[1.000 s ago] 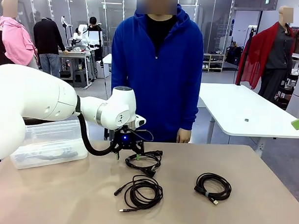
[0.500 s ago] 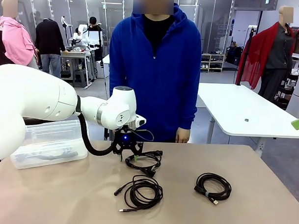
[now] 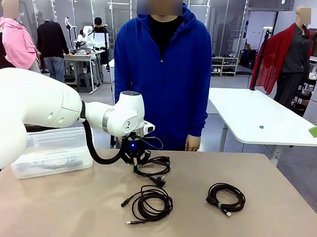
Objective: Organize and store the cables.
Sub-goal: Place the Power Cable into the Organizing box.
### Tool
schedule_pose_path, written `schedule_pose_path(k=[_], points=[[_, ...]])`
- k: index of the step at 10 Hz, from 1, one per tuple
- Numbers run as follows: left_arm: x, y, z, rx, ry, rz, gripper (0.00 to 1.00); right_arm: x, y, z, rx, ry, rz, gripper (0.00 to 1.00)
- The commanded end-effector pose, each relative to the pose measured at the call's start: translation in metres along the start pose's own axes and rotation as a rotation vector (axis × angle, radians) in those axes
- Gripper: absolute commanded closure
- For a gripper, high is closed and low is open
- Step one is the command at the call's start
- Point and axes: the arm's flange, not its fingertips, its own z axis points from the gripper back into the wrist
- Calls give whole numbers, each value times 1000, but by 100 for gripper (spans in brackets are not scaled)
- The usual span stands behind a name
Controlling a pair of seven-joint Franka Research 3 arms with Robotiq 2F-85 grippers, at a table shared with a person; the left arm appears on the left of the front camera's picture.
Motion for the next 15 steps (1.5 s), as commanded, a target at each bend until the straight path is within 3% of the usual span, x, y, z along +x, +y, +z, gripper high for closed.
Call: schedule_pose_path(k=[1, 5, 9, 15], points=[[-1, 1, 5, 16, -7, 22, 100, -2, -1, 0, 6, -4, 5, 0], [-9, 14, 52, -27, -20, -54, 100, -2, -1, 0, 6, -4, 5, 0], [-15, 26, 126, 45, -26, -106, 100, -2, -1, 0, 6, -4, 5, 0], [-43, 31, 207, 121, -157, -177, 100, -2, -1, 0, 6, -4, 5, 0]])
